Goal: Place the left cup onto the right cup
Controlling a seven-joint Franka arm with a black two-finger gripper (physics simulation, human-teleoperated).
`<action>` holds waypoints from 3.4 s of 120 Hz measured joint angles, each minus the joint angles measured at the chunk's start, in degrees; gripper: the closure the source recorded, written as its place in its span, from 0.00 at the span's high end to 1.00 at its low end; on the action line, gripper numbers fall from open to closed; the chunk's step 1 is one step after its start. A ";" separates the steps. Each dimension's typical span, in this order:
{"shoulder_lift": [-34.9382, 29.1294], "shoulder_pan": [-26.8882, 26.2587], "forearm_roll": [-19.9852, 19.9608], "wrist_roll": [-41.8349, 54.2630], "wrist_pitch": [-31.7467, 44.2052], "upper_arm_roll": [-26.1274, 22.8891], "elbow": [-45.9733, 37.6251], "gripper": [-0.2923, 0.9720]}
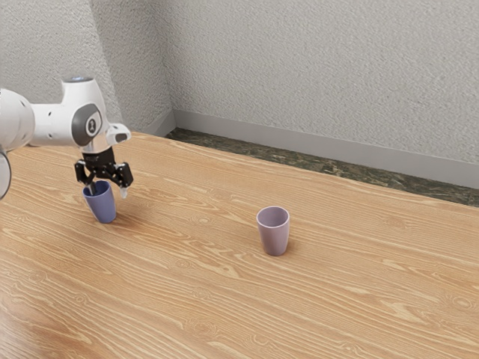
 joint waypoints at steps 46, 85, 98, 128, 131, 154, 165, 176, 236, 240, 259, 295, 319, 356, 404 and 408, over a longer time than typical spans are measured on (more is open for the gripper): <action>0.83 0.00 -0.39 0.85 1.43 0.00 0.09 0.47; 0.83 0.00 -0.15 1.40 1.69 0.00 0.09 0.20; 0.71 0.00 -0.05 1.49 1.71 0.00 0.09 0.17; -0.02 0.07 0.40 1.42 1.75 0.00 0.08 0.16; -0.51 -0.01 0.48 1.38 1.74 0.00 0.08 0.15; -4.01 -0.68 1.30 0.27 -0.05 -1.69 -0.06 0.15; -6.33 -1.03 2.94 -1.15 -2.05 -3.83 -0.06 0.15; -8.59 -1.13 4.74 -3.11 -4.38 -6.62 0.02 0.15; -11.11 -5.95 13.47 -16.69 -16.36 -17.56 7.71 0.15; -11.05 -6.07 13.85 -17.59 -16.81 -18.21 7.88 0.15; -9.69 -6.36 14.71 -21.69 -18.18 -22.06 9.31 0.15; -6.88 -9.01 17.36 -29.16 -19.21 -26.50 13.62 0.15; -5.06 -10.46 17.57 -33.91 -19.93 -28.06 16.63 0.15; -2.23 -12.09 17.23 -40.92 -20.48 -30.67 19.83 0.15; 1.90 -15.11 17.12 -49.20 -21.19 -32.43 24.00 0.15; 2.36 -15.40 17.12 -49.75 -21.21 -32.43 24.54 0.15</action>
